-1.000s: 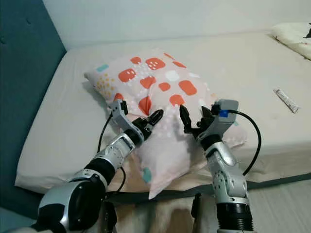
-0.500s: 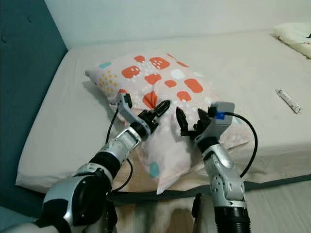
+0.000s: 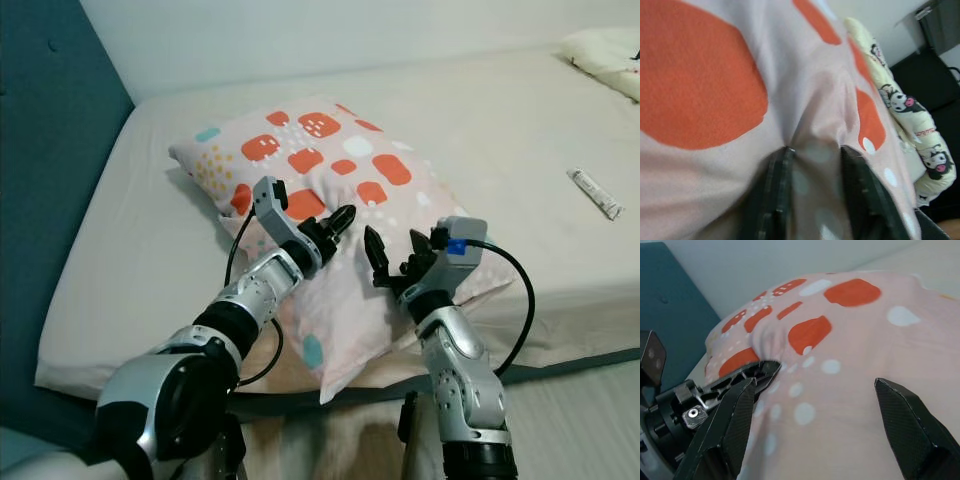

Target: Clean up the room

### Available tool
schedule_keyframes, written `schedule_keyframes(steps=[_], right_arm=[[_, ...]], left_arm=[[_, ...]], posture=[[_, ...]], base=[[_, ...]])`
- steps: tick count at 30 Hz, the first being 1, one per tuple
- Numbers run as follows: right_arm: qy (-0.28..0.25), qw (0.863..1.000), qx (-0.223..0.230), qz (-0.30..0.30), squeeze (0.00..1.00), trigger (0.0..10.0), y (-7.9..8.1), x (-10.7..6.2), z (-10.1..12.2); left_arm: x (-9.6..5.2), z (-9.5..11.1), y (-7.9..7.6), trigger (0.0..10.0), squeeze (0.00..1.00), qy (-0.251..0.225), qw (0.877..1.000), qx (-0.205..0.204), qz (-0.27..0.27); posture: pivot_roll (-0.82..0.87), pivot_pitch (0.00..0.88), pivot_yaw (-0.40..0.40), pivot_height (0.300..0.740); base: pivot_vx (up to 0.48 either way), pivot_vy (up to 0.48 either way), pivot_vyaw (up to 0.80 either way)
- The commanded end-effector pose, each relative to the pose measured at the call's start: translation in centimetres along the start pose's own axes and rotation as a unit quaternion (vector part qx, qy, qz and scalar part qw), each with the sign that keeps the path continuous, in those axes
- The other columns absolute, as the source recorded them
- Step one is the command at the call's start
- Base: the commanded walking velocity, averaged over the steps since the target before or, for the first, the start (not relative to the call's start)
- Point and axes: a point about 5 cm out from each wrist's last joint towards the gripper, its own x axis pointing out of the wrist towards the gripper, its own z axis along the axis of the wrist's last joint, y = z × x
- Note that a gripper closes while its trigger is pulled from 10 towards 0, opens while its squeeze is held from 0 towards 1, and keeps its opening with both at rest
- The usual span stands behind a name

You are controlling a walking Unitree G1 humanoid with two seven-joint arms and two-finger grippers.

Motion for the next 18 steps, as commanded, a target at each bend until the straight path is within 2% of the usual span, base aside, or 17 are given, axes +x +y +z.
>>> schedule_keyframes(steps=[1,5,11,14,15,17,18], right_arm=[[0.007,1.000,0.009,-0.007,0.00,10.0,0.0,-0.4,-0.2],[0.004,1.000,0.008,-0.010,0.00,10.0,0.0,-0.5,0.0],[0.003,1.000,0.007,-0.011,0.00,10.0,0.0,-0.5,0.2],[0.002,1.000,0.004,-0.010,0.00,10.0,0.0,-0.3,0.3],[0.002,1.000,0.004,-0.010,0.00,10.0,0.0,-0.3,0.3],[-0.001,1.000,0.002,-0.010,0.00,10.0,-0.2,-0.1,0.6],[-0.001,1.000,0.002,-0.010,0.00,10.0,-0.2,-0.1,0.6]], left_arm=[[-0.1,-4.2,-1.2,0.0,0.00,0.060,0.998,-0.025,0.001],[-0.1,-4.4,-1.3,0.0,0.00,0.063,0.998,-0.025,0.003],[0.4,-3.0,-1.6,0.0,0.00,0.042,0.999,-0.035,0.002],[0.8,-0.3,-1.6,0.0,0.00,0.007,1.000,-0.027,0.000],[0.8,-0.3,-1.6,0.0,0.00,0.007,1.000,-0.027,0.000],[1.2,3.3,-1.8,0.0,0.00,-0.030,0.999,0.011,-0.004],[1.2,3.3,-1.8,0.0,0.00,-0.030,0.999,0.011,-0.004]], posture=[[0.00,0.205,0.114,0.476],[0.00,0.208,0.116,0.476],[0.00,0.205,0.116,0.476],[0.00,0.193,0.110,0.476],[0.00,0.193,0.110,0.476],[0.01,0.176,0.105,0.476],[0.01,0.176,0.105,0.476]], base=[[0.000,0.000,0.00],[0.000,0.000,0.00],[0.000,0.000,0.00],[0.000,0.000,0.00],[0.000,0.000,0.00],[0.000,0.000,0.00],[0.000,0.000,0.00]])
